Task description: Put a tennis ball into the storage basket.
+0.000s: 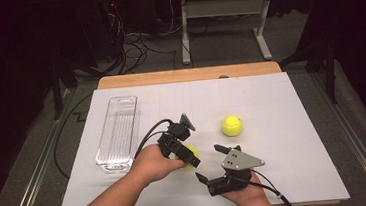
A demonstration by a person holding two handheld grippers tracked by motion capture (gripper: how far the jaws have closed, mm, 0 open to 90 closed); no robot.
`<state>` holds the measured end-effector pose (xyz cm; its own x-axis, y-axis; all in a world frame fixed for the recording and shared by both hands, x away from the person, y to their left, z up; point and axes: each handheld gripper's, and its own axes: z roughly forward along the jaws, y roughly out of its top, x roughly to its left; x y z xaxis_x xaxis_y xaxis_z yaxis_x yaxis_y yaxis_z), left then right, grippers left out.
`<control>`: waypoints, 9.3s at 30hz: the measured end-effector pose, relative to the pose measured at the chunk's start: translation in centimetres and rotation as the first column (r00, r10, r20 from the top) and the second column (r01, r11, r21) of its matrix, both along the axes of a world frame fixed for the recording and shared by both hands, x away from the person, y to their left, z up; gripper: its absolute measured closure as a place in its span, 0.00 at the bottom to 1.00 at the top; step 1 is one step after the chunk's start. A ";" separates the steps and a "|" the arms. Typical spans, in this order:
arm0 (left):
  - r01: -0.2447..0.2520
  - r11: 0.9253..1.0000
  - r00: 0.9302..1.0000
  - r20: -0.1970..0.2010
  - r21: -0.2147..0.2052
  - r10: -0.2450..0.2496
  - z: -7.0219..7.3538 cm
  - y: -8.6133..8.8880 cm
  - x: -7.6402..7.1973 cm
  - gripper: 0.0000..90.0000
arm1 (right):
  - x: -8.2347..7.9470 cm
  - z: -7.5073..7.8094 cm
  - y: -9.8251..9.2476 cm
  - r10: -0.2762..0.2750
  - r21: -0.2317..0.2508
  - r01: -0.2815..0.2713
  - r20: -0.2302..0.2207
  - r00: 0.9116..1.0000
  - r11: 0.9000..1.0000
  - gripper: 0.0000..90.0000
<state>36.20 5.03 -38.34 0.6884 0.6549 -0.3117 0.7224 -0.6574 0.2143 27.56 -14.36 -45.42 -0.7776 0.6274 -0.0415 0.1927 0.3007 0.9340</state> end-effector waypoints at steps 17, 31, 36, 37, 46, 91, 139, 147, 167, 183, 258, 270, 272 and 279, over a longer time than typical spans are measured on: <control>-0.026 1.000 0.999 -0.028 0.009 0.026 -0.3 1.9 0.3 0.29 | 0.5 0.9 -1.8 -0.048 -0.012 0.048 0.008 0.999 0.999 0.00; -0.049 0.999 0.998 -0.027 0.006 0.049 -0.6 3.3 0.2 0.29 | 0.7 1.5 -5.9 -0.118 -0.004 0.118 0.020 0.993 0.993 0.00; -0.052 0.999 0.998 -0.029 -0.004 0.052 -0.6 3.8 0.4 0.29 | 0.6 1.8 -7.7 -0.153 -0.004 0.154 0.028 0.988 0.988 0.00; -0.059 0.998 0.998 -0.029 -0.010 0.059 -0.6 3.9 0.4 0.29 | 0.6 1.8 -8.1 -0.161 -0.005 0.161 0.029 0.987 0.987 0.00; -0.060 0.998 0.998 -0.032 -0.009 0.060 -0.8 4.3 0.4 0.29 | 0.6 1.7 -10.4 -0.206 0.007 0.206 0.024 0.978 0.978 0.00; -0.133 0.984 0.990 -0.029 0.115 0.138 2.4 8.6 1.7 0.29 | 0.1 1.4 -12.4 -0.238 0.061 0.236 0.028 0.971 0.970 0.00; -0.302 0.930 0.951 0.007 0.210 0.308 3.6 14.5 4.9 0.29 | 0.0 1.6 -12.3 -0.238 0.074 0.236 0.029 0.971 0.969 0.00; -0.324 0.920 0.944 0.007 0.222 0.330 3.3 14.7 5.6 0.29 | 0.0 1.6 -12.3 -0.233 0.072 0.230 0.029 0.972 0.970 0.00; -0.340 0.910 0.940 0.047 0.237 0.339 5.9 14.0 7.4 0.29 | 0.0 1.7 -12.3 -0.221 0.082 0.217 0.032 0.975 0.973 0.00; -0.438 0.872 0.898 0.050 0.220 0.438 3.4 15.0 8.5 0.29 | -0.1 1.6 -11.9 -0.209 0.081 0.206 0.027 0.978 0.975 0.00; -0.430 0.866 0.900 0.051 0.253 0.432 3.4 15.0 10.2 0.01 | -0.2 1.6 -11.9 -0.202 0.080 0.199 0.031 0.979 0.977 0.00; -0.408 0.883 0.911 0.041 0.233 0.411 4.0 14.1 9.2 0.01 | -0.2 1.6 -12.0 -0.207 0.078 0.204 0.030 0.978 0.976 0.00; -0.400 0.888 0.915 0.047 0.228 0.400 4.1 13.8 8.9 0.01 | -0.1 1.5 -12.0 -0.209 0.076 0.206 0.030 0.977 0.976 0.00; -0.366 0.904 0.930 0.052 0.222 0.364 4.2 12.8 8.0 0.01 | -0.2 1.5 -12.0 -0.209 0.072 0.206 0.032 0.977 0.976 0.00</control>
<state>44.15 17.79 -34.12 0.3903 0.9126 -0.1218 0.9196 -0.3799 0.1003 27.36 -26.35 -43.88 -0.6289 0.7772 -0.0213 0.2066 0.1935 0.9591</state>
